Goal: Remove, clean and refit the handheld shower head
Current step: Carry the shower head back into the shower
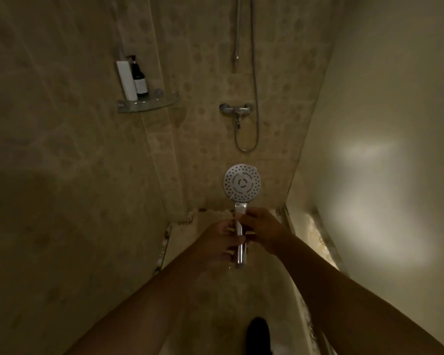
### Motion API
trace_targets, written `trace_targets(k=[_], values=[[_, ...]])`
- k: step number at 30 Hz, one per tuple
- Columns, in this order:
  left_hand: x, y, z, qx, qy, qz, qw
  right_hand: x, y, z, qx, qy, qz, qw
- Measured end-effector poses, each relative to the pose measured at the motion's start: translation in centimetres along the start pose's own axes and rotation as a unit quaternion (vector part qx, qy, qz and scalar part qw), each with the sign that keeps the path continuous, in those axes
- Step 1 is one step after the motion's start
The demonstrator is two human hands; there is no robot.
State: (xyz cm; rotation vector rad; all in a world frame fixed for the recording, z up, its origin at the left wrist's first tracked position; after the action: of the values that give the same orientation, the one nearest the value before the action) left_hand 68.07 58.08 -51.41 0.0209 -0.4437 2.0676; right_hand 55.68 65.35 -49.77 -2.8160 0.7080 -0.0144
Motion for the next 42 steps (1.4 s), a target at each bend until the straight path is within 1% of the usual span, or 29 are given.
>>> trace_targets(k=[6, 9, 13, 17, 21, 25, 28, 32, 34, 39, 42], values=[[-1.7, 14.8, 4.1, -0.014, -0.009, 0.039, 0.999, -6.3, 15.0, -1.3, 0.004, -0.001, -0.023, 1.0], [-1.7, 20.9, 6.5, -0.028, -0.013, 0.053, 0.998, -9.6, 21.0, -2.8, 0.016, -0.009, -0.043, 0.999], [-1.6, 26.8, 10.1, -0.015, -0.013, 0.061, 0.998, -12.9, 26.8, -6.0, 0.007, -0.006, -0.072, 0.997], [-1.9, 30.1, 12.8, -0.011, 0.002, 0.06, 0.998, -14.5, 29.9, -7.9, -0.004, -0.003, -0.06, 0.998], [-2.9, 33.5, 15.2, 0.009, 0.01, 0.035, 0.999, -15.7, 33.1, -9.8, -0.011, 0.0, -0.045, 0.999], [-4.7, 37.2, 17.2, 0.019, 0.011, 0.026, 0.999, -16.4, 37.0, -11.4, -0.01, -0.006, -0.04, 0.999], [-6.8, 40.4, 19.0, 0.024, 0.012, 0.014, 1.0, -16.1, 40.4, -12.7, -0.007, -0.009, -0.03, 0.999], [-10.3, 44.9, 21.6, 0.069, 0.021, -0.025, 0.997, -15.4, 44.9, -15.2, -0.007, -0.034, -0.008, 0.999], [-12.0, 47.2, 23.2, 0.078, 0.012, -0.034, 0.996, -15.0, 47.1, -16.6, -0.003, -0.038, 0.002, 0.999], [-14.7, 52.4, 28.2, 0.106, 0.015, -0.073, 0.992, -14.9, 51.9, -21.1, -0.041, -0.011, 0.03, 0.999], [-15.3, 55.2, 31.3, 0.125, 0.022, -0.077, 0.989, -15.9, 54.4, -23.5, -0.06, -0.016, 0.04, 0.997]])
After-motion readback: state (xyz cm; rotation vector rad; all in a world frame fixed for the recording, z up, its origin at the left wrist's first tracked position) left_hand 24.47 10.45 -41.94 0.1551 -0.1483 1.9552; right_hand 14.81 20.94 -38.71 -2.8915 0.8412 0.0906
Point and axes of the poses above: each hand's wrist, its own y-axis towards the middle knuckle, its own x-axis out of the palm, z = x × y, the point moved 2 cm from there along y, towards the middle knuckle, and after that the axes turned 5 degrees about -y, right-handed, at the moved point
